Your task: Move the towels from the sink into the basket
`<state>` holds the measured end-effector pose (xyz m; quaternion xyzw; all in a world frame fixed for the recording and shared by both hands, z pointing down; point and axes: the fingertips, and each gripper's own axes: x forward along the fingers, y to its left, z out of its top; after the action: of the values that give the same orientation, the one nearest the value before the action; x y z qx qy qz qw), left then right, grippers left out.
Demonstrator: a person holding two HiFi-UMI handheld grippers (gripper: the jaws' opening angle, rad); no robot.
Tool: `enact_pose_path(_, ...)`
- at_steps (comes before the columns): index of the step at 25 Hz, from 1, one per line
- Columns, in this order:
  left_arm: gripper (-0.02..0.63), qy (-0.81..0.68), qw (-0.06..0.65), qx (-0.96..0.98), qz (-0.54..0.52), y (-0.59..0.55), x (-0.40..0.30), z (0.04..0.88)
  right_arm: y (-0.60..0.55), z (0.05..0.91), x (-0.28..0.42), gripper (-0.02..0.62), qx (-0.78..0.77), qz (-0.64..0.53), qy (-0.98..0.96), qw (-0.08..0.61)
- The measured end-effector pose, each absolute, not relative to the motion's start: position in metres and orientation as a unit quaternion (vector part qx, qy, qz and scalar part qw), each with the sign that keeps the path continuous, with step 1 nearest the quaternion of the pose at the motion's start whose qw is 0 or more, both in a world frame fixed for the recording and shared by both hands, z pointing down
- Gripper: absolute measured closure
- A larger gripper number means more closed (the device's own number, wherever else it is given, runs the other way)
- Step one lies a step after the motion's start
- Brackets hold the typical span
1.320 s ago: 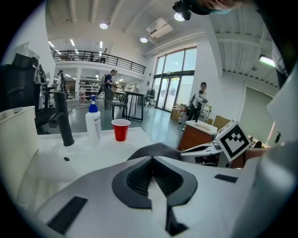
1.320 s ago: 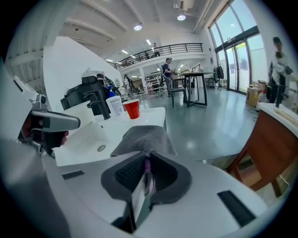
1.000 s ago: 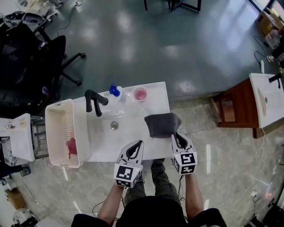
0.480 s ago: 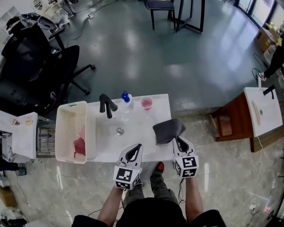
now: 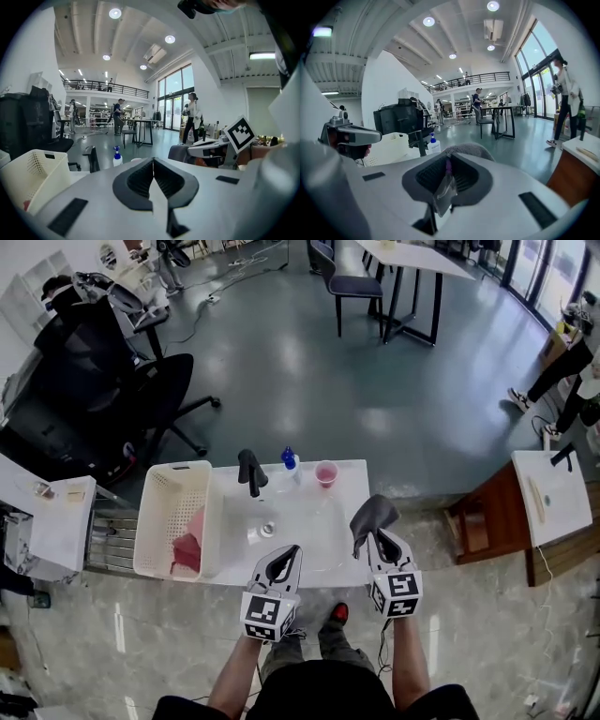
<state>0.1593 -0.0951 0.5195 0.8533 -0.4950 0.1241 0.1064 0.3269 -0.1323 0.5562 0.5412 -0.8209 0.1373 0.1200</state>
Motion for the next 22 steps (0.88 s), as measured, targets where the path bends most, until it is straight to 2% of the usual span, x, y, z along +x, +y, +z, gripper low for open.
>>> enact_pose_path(22, 0.598, -0.580, 0.077, 0.806, 0.088, -0.067, 0.033, 0.461, -0.131, 0.470, 0.183, 0.538, 0.455, 0.067, -0.885, 0.079)
